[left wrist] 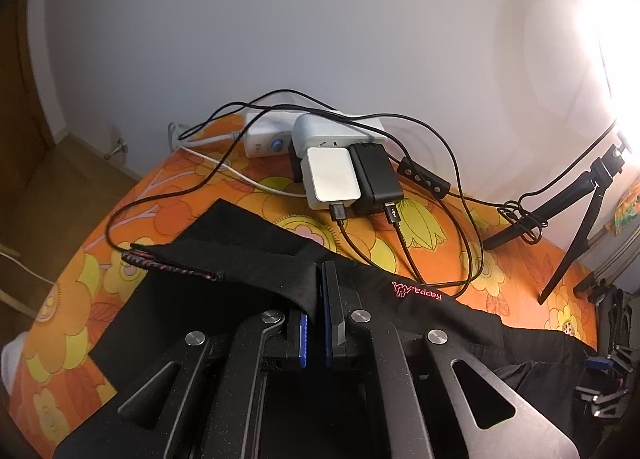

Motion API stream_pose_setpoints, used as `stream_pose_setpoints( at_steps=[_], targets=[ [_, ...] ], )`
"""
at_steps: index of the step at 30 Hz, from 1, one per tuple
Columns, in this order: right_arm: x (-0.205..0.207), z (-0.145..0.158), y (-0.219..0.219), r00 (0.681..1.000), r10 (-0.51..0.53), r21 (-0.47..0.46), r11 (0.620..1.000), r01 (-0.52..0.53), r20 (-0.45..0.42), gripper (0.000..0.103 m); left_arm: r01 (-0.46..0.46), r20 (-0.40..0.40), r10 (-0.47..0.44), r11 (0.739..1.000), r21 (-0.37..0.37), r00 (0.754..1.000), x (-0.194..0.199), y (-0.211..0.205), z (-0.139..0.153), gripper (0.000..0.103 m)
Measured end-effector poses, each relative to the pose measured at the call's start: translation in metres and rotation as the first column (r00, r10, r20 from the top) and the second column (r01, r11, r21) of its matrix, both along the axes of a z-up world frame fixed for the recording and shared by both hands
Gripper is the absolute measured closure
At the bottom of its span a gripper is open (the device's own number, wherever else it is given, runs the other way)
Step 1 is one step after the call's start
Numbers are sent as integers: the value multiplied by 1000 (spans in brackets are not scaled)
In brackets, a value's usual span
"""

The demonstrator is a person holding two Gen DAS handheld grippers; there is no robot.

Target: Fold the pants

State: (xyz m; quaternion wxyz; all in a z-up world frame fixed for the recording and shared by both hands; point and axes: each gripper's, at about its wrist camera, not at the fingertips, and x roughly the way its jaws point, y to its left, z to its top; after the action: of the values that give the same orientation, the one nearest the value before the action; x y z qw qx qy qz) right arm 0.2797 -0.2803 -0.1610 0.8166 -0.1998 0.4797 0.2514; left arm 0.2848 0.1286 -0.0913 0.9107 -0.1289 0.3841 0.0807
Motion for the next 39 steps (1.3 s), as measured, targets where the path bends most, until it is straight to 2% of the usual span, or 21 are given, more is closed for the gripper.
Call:
stream_pose_setpoints(
  at_steps=[3,5,6,7,10,13,17,22,26,28,33,35,36,37,38,39],
  targets=[
    [1,-5,7,1000,11,0,1000,-11,-9,46,-2,0,2,1000,6,1000,0,-1,2,99],
    [-1,-4,6,1000,4,22,1000,-4,-14,68,3,-2,-3,1000,14,1000,-1,-2,3,99],
    [-3,-3,5,1000,-2,45,999,3,-19,87,5,0,-5,1000,19,1000,-1,-3,3,99],
    [-4,-2,4,1000,-6,54,999,8,-25,89,6,1,-6,1000,20,1000,-2,-3,3,99],
    [-13,-2,15,999,-20,11,1000,20,31,92,11,2,-11,1000,14,1000,-3,-5,4,99],
    [-23,10,22,994,-45,-8,999,46,97,94,15,20,-15,1000,21,1000,-8,-4,9,99],
    [-31,38,17,980,-83,7,997,83,180,94,13,40,-13,1000,16,999,-10,0,17,99],
    [-8,51,26,967,-95,-57,992,111,237,95,-1,45,0,1000,26,999,4,1,20,99],
    [18,37,28,977,-95,-78,991,111,191,94,-25,4,25,1000,18,1000,22,5,6,99],
    [26,25,31,980,-96,-102,988,114,172,94,-2,-39,3,1000,24,999,31,5,-3,99],
    [35,2,39,981,-94,-165,979,122,171,93,-2,-83,5,1000,30,997,37,7,-9,89],
    [37,0,39,977,-98,-182,974,133,188,88,-1,-94,4,1000,27,996,36,14,-5,75],
    [37,1,38,975,-106,-184,972,143,196,83,-11,-89,13,1000,25,996,34,21,0,74],
    [39,2,37,973,-120,-185,970,158,199,74,-17,-81,18,1000,15,997,31,27,5,69],
    [40,5,36,969,-137,-185,967,177,207,69,-20,-77,21,1000,5,997,28,32,9,63],
    [40,8,34,964,-154,-180,964,194,218,63,-22,-74,22,1000,-4,997,25,38,14,62]
  ],
)
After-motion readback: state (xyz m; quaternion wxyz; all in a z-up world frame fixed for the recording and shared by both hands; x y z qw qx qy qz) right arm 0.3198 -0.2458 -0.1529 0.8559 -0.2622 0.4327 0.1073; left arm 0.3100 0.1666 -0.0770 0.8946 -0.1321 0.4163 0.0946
